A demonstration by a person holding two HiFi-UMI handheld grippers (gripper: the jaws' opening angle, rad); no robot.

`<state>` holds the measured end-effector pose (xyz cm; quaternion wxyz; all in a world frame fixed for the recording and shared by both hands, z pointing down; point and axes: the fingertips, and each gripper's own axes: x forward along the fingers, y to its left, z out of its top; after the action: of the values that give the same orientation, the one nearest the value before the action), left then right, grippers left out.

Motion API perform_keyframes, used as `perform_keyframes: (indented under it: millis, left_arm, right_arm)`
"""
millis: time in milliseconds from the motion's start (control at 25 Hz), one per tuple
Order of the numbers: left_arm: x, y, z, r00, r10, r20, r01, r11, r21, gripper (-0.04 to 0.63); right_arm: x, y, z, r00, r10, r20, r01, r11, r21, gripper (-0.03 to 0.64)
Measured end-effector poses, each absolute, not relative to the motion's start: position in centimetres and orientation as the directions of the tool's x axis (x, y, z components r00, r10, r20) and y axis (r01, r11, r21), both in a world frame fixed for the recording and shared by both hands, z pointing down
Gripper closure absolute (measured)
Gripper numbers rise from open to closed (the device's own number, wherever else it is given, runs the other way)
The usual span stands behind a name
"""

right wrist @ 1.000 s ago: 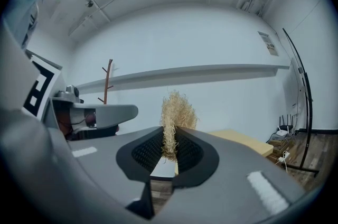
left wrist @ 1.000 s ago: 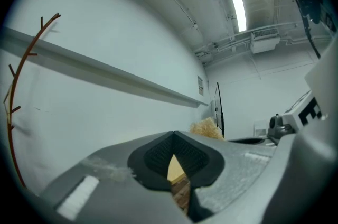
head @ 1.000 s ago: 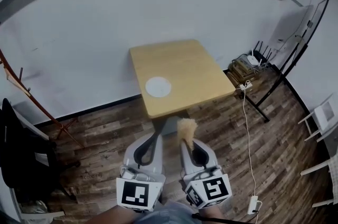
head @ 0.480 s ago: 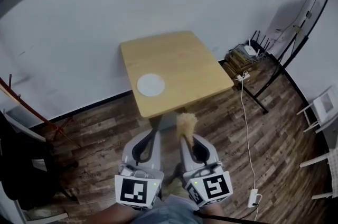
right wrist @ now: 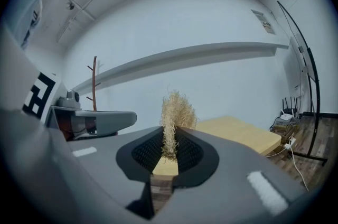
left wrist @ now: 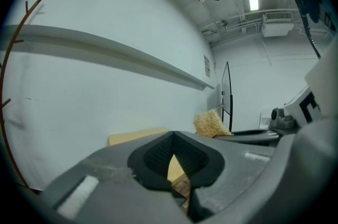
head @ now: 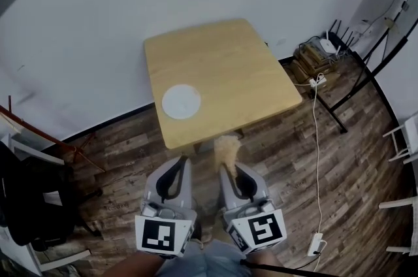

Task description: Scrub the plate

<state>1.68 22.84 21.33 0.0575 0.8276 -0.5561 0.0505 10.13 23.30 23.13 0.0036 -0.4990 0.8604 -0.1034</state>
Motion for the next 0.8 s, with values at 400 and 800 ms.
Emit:
perform_keyframes:
  millis: [400, 800]
  left_arm:
    - [4.8, 16.0, 19.1, 0.247, -0.959, 0.136, -0.966, -0.255, -0.046, 0.575]
    - [3.2, 13.9, 16.8, 0.086, -0.993, 0.084, -0.995, -0.090, -0.047, 0.575]
  right_arm:
    - [13.9, 15.1, 21.5, -0.606, -0.794, 0.044, -0.782, 0.584, -0.217, 0.570]
    - [12.4, 11.0, 19.3, -0.714, -0.700, -0.008, -0.687, 0.702, -0.186, 0.571]
